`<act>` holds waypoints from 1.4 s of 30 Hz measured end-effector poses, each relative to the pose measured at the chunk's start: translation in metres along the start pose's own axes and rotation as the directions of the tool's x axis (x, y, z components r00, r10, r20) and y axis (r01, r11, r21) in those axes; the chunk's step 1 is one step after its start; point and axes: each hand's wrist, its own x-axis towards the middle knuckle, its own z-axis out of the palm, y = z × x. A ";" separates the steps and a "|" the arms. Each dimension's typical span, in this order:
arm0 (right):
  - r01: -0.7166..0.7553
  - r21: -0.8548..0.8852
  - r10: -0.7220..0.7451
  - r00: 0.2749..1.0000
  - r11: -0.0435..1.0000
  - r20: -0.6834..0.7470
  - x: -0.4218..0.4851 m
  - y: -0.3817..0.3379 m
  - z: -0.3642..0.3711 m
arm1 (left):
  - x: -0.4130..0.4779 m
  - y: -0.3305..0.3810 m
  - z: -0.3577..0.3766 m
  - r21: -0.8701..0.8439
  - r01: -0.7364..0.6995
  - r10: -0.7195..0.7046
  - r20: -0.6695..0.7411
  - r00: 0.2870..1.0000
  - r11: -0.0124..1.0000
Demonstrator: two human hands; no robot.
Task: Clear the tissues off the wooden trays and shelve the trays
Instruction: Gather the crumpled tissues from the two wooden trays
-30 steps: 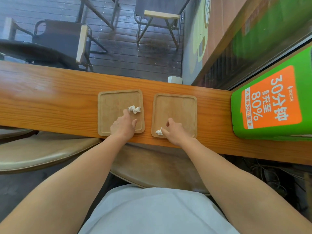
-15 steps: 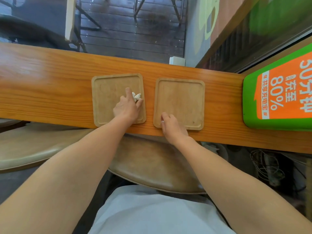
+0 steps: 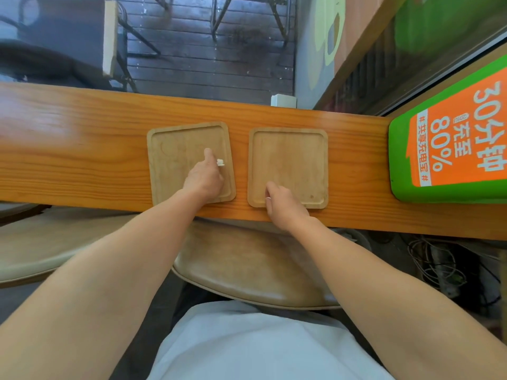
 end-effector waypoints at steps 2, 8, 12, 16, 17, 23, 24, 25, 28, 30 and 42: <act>0.001 0.003 -0.001 1.000 1.000 -0.011 -0.003 0.001 -0.003 | -0.010 -0.004 -0.001 -0.016 -0.018 0.019 0.008 1.000 1.000; -0.004 0.011 0.004 0.998 1.000 -0.063 -0.009 -0.003 -0.012 | -0.031 -0.012 -0.008 -0.133 0.040 -0.034 0.049 0.998 0.990; 0.000 0.010 0.001 0.997 1.000 -0.081 -0.012 -0.007 -0.015 | -0.039 -0.018 -0.014 -0.308 0.036 -0.027 0.034 0.999 0.951; 0.001 -0.003 -0.001 0.996 1.000 -0.085 -0.013 -0.013 -0.015 | -0.044 -0.027 -0.021 -0.383 0.013 -0.016 -0.005 1.000 0.923; 0.001 -0.007 -0.001 0.996 1.000 -0.086 -0.014 -0.015 -0.015 | -0.045 -0.030 -0.023 -0.378 0.009 -0.016 -0.015 1.000 0.926; -0.002 0.013 0.003 0.997 1.000 -0.082 -0.014 -0.030 -0.018 | -0.050 -0.044 -0.028 -0.339 -0.035 0.017 -0.053 0.998 0.940; -0.008 0.034 0.010 0.997 0.999 -0.080 -0.014 -0.034 -0.018 | -0.051 -0.045 -0.029 -0.360 -0.026 0.006 -0.055 0.998 0.933; -0.018 0.061 0.023 0.997 0.998 -0.078 -0.013 -0.038 -0.018 | -0.052 -0.045 -0.030 -0.382 -0.011 -0.010 -0.052 0.999 0.924; -0.055 0.131 0.063 0.996 0.990 -0.063 -0.010 -0.051 -0.018 | -0.051 -0.047 -0.031 -0.453 0.040 -0.052 -0.014 0.999 0.890; -0.063 0.138 0.070 0.997 0.988 -0.044 -0.007 -0.058 -0.018 | -0.049 -0.051 -0.033 -0.463 0.070 -0.073 0.013 0.997 0.883; -0.075 0.110 0.076 0.997 0.991 -0.004 -0.004 -0.056 -0.026 | -0.041 -0.052 -0.035 -0.320 0.101 -0.099 0.022 0.995 0.942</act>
